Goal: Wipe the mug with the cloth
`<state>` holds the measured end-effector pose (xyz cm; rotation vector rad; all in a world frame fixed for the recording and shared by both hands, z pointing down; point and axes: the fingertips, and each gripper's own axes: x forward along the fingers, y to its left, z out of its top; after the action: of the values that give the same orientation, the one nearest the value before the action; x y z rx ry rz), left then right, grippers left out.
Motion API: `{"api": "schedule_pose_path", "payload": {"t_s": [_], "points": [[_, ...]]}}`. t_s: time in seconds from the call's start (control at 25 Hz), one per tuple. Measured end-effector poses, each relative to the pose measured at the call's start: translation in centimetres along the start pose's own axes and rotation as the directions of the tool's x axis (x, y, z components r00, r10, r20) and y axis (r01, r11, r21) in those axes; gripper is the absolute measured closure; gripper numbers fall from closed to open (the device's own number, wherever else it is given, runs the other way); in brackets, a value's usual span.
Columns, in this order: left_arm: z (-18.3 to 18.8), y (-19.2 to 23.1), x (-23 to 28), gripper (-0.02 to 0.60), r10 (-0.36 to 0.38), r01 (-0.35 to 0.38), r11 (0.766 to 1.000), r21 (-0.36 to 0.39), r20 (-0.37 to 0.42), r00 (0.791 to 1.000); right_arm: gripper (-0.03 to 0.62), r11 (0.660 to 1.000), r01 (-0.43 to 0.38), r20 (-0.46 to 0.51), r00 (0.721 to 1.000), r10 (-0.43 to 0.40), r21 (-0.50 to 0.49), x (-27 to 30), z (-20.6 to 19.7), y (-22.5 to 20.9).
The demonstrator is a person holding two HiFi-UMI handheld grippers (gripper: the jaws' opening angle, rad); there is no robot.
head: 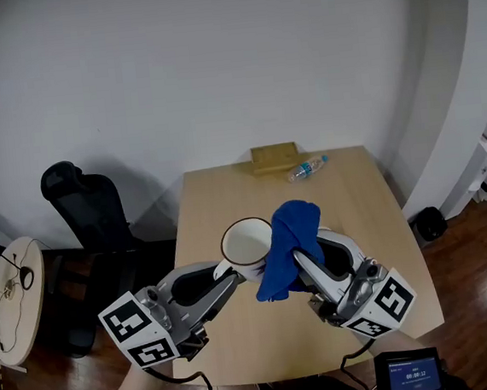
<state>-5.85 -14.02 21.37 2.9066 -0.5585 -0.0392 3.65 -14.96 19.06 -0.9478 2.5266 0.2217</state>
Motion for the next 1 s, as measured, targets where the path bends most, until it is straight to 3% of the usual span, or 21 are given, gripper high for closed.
{"api": "schedule_pose_path", "payload": {"t_s": [0.12,0.28,0.4,0.52,0.64,0.72,0.88,1.0], "points": [[0.1,-1.3,-0.5,0.522,-0.081,0.081,0.997,0.016,-0.021,0.996,0.508,0.963,-0.042,0.017,0.999,0.039,0.266,0.3,-1.7,-2.7],[-0.3,-3.9,-0.6,0.521,-0.212,0.215,0.976,0.035,-0.062,0.975,0.508,0.828,-0.203,0.029,0.975,0.221,0.522,1.8,-4.3,-2.9],[-1.5,-6.1,-0.3,0.520,-0.304,0.310,0.950,0.032,-0.118,0.945,0.508,0.719,-0.301,0.062,0.939,0.339,0.626,2.0,-5.3,-1.1],[-2.7,-7.5,0.7,0.520,-0.384,0.394,0.919,0.029,-0.167,0.908,0.508,0.671,-0.349,0.070,0.911,0.406,0.654,2.4,-6.1,0.3],[-2.9,-8.4,1.9,0.520,-0.437,0.448,0.894,0.024,-0.182,0.881,0.508,0.638,-0.379,0.059,0.884,0.463,0.671,3.2,-6.8,1.4],[-2.8,-8.3,2.2,0.520,-0.444,0.454,0.891,0.018,-0.182,0.877,0.508,0.628,-0.376,0.057,0.882,0.467,0.681,3.2,-6.9,1.4],[-3.8,-6.8,2.0,0.520,-0.392,0.402,0.915,0.024,-0.178,0.903,0.508,0.658,-0.346,0.052,0.905,0.423,0.669,2.0,-7.2,0.2],[-4.7,-5.0,1.5,0.520,-0.297,0.306,0.951,0.050,-0.141,0.944,0.508,0.708,-0.283,0.044,0.941,0.336,0.648,0.0,-7.1,-2.2]]}}
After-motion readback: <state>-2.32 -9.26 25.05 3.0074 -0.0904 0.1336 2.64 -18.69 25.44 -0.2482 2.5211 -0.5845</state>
